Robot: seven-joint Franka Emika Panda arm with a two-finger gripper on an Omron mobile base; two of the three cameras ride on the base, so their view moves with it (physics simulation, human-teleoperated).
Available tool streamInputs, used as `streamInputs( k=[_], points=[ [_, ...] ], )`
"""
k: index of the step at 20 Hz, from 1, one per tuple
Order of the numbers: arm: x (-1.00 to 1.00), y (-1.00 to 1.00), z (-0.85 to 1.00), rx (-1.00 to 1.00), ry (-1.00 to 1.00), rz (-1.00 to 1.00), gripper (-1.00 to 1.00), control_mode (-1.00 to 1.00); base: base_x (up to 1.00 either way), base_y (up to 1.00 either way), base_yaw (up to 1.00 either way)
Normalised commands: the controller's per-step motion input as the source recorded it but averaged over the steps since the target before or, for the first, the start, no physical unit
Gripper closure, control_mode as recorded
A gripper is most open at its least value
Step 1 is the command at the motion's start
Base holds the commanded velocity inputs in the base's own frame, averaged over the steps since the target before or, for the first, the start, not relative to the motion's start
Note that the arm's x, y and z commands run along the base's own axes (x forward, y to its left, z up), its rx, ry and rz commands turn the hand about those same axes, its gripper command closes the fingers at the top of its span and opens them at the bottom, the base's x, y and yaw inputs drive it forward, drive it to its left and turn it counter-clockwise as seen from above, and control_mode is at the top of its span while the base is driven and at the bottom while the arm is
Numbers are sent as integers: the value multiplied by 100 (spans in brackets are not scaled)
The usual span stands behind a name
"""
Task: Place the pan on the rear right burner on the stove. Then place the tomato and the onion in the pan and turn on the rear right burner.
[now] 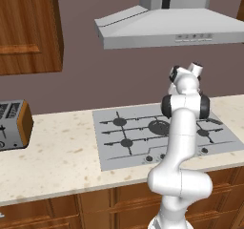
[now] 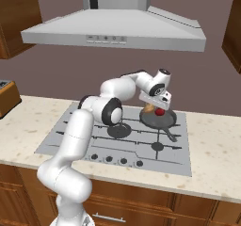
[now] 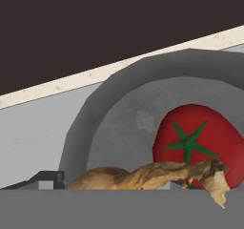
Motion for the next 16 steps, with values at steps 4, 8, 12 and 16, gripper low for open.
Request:
streamInputs(
  k=[4,8,12,16],
  points=[
    [0,0,0,0,0,0,-100,-100,0,0,0],
    [0,0,-1,0,0,0,-100,-100,0,0,0],
    [0,-6,-7,0,1,-3,-100,-100,0,0,0],
    [0,-21,-8,0,5,-8,-100,-100,0,0,0]
  ],
)
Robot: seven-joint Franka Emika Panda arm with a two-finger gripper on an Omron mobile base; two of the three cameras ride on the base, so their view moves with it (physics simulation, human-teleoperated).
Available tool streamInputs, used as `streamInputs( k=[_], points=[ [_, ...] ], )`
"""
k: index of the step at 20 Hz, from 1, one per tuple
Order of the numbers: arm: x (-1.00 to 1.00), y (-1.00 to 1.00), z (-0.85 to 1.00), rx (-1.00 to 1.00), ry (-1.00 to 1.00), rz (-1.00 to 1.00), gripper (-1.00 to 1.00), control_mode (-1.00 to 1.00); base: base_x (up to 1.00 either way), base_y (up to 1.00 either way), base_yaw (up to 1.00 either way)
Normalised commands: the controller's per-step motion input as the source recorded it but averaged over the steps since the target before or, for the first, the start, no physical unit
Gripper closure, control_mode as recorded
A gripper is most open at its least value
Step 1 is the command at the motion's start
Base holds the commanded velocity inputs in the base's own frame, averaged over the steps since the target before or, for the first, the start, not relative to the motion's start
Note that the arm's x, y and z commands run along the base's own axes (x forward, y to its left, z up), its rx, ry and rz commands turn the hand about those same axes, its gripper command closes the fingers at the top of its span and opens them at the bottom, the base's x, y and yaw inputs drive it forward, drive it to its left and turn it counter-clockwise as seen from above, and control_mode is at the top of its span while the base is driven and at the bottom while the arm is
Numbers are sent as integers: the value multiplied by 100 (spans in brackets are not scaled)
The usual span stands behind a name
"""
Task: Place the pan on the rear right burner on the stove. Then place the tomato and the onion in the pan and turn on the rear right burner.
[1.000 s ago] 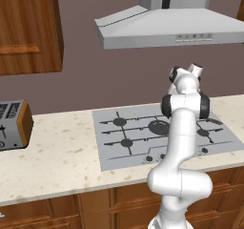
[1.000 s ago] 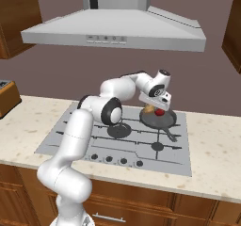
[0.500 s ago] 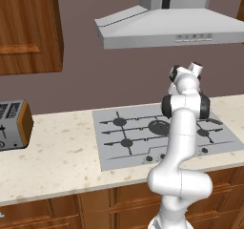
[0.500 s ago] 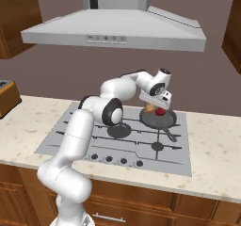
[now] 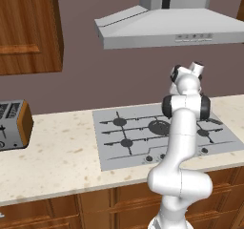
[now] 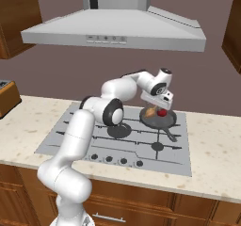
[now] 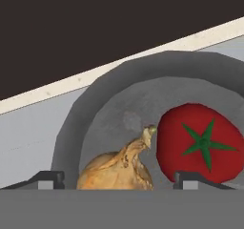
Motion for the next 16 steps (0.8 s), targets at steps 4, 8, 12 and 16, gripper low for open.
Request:
streamInputs(
  k=[4,8,12,16],
  points=[
    [-1,-8,0,0,2,-6,-100,-100,0,0,0],
    [-6,0,12,0,2,-3,-100,-100,0,0,0],
    [-24,0,15,0,1,0,-100,-100,0,0,0],
    [-36,0,3,-1,1,0,-100,-100,0,0,0]
  ],
)
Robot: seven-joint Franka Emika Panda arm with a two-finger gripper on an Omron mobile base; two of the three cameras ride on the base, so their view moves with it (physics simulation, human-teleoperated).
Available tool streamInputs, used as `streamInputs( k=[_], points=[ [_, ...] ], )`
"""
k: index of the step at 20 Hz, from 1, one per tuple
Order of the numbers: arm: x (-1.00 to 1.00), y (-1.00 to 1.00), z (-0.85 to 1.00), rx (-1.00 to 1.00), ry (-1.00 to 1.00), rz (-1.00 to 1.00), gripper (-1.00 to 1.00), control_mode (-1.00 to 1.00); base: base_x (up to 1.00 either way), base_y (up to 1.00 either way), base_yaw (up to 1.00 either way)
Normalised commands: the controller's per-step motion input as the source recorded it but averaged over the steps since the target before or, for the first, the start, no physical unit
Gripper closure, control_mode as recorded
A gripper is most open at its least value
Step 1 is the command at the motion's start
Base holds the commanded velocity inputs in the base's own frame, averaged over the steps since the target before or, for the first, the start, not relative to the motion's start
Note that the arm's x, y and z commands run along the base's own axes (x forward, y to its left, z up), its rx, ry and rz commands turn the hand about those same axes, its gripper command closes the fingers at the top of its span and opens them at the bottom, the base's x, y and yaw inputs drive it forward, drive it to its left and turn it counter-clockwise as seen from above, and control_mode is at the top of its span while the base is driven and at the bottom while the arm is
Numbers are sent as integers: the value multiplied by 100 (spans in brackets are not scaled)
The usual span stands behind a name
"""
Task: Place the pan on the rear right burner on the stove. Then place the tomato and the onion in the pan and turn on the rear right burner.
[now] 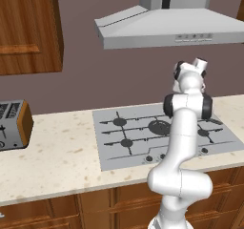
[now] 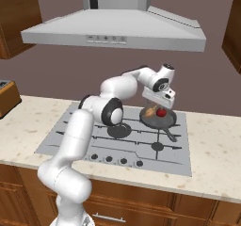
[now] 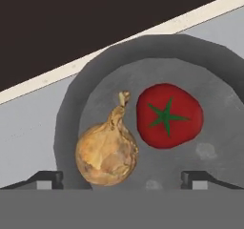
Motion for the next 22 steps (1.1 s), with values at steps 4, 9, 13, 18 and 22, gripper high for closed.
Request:
streamInputs(
  k=[4,9,13,18,22],
  points=[
    [-62,5,1,0,0,0,-100,-100,0,0,0],
    [-76,7,0,-4,0,0,-100,-100,0,0,0],
    [-80,16,0,-6,0,0,-100,-100,0,0,0],
    [-71,29,2,-10,0,1,-100,-100,0,0,0],
    [-78,27,0,-8,0,2,-100,-100,0,0,0]
  ],
)
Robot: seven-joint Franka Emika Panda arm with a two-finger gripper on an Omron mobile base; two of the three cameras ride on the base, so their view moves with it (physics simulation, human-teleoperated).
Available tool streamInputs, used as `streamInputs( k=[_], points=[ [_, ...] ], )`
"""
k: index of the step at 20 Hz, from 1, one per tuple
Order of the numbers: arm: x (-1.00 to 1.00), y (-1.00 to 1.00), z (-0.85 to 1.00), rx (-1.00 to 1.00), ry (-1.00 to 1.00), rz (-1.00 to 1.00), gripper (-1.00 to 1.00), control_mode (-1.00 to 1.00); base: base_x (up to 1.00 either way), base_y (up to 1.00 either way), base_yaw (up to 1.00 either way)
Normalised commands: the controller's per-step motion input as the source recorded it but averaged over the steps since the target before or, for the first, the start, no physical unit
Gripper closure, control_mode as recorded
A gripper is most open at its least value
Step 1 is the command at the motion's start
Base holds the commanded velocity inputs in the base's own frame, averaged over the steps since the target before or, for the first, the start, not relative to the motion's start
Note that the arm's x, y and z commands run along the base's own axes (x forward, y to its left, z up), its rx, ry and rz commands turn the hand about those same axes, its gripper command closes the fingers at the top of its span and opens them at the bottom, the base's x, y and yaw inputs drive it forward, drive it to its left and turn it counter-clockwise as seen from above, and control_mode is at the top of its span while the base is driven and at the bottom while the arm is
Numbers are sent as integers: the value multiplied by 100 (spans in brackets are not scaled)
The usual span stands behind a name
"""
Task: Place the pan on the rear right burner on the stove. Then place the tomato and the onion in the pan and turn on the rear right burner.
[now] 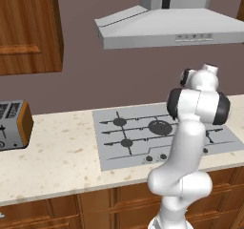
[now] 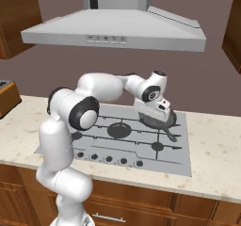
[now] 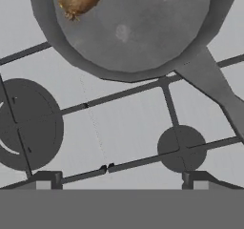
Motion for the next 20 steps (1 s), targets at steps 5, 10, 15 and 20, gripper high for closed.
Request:
streamInputs(
  k=[5,10,15,20],
  points=[
    [-89,27,0,-8,0,4,-100,-100,0,0,0],
    [-62,22,0,-2,0,3,-100,-100,0,0,0],
    [-38,9,6,0,0,2,-100,-100,0,0,0],
    [-6,0,6,0,0,0,-100,-100,0,0,0]
  ],
)
